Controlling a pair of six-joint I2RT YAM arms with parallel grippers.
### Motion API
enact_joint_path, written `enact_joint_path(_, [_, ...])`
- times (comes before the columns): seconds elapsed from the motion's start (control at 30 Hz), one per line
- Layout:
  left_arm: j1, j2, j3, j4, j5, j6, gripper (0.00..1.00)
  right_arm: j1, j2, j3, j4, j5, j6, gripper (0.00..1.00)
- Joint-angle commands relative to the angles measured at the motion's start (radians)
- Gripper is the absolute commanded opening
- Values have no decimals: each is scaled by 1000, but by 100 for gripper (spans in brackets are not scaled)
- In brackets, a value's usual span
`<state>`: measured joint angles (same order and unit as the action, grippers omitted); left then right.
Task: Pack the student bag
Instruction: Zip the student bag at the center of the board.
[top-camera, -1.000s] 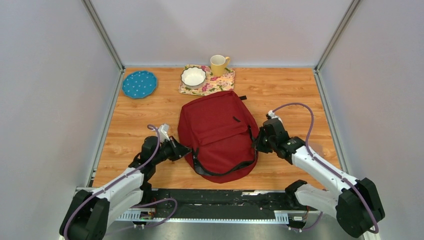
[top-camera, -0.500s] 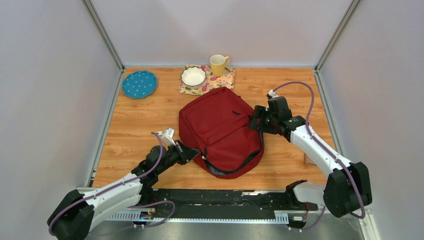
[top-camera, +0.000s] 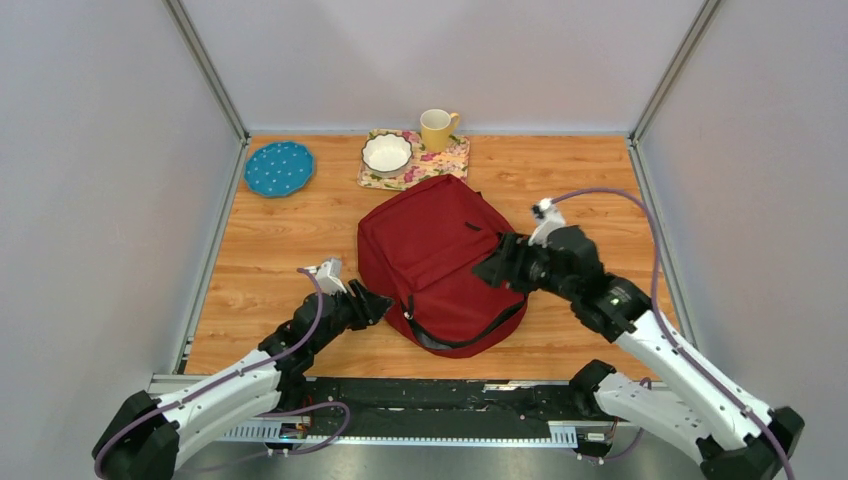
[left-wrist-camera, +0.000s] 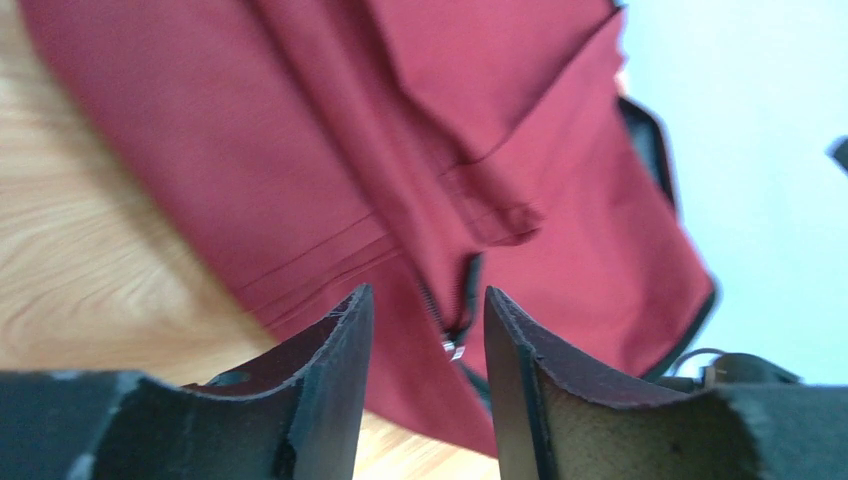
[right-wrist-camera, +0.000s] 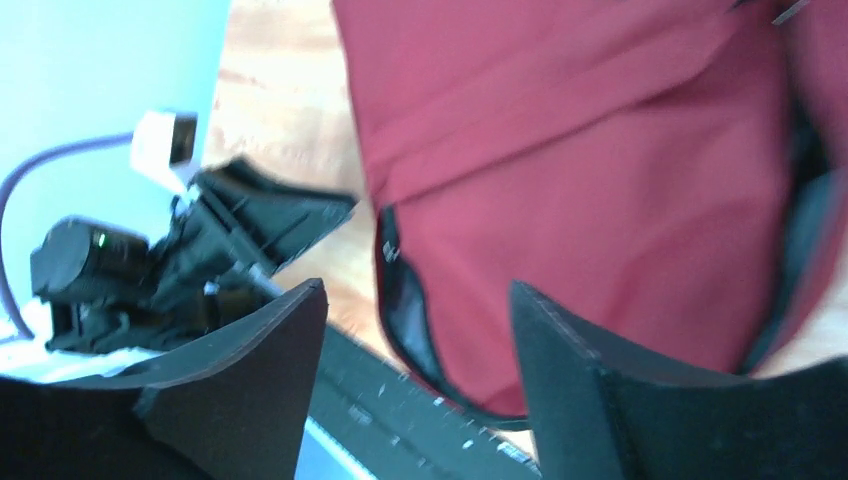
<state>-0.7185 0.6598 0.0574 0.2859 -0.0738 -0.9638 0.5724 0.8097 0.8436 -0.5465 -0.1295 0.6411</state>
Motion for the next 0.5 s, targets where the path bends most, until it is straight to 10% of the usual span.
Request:
enact_joint_path(0.0, [-2, 21, 59, -117, -46, 54, 59, 257, 58, -72, 129, 115, 201, 66])
enact_joint_path(0.47, [13, -42, 56, -263, -92, 63, 74, 601, 511, 101, 188, 571, 339, 42])
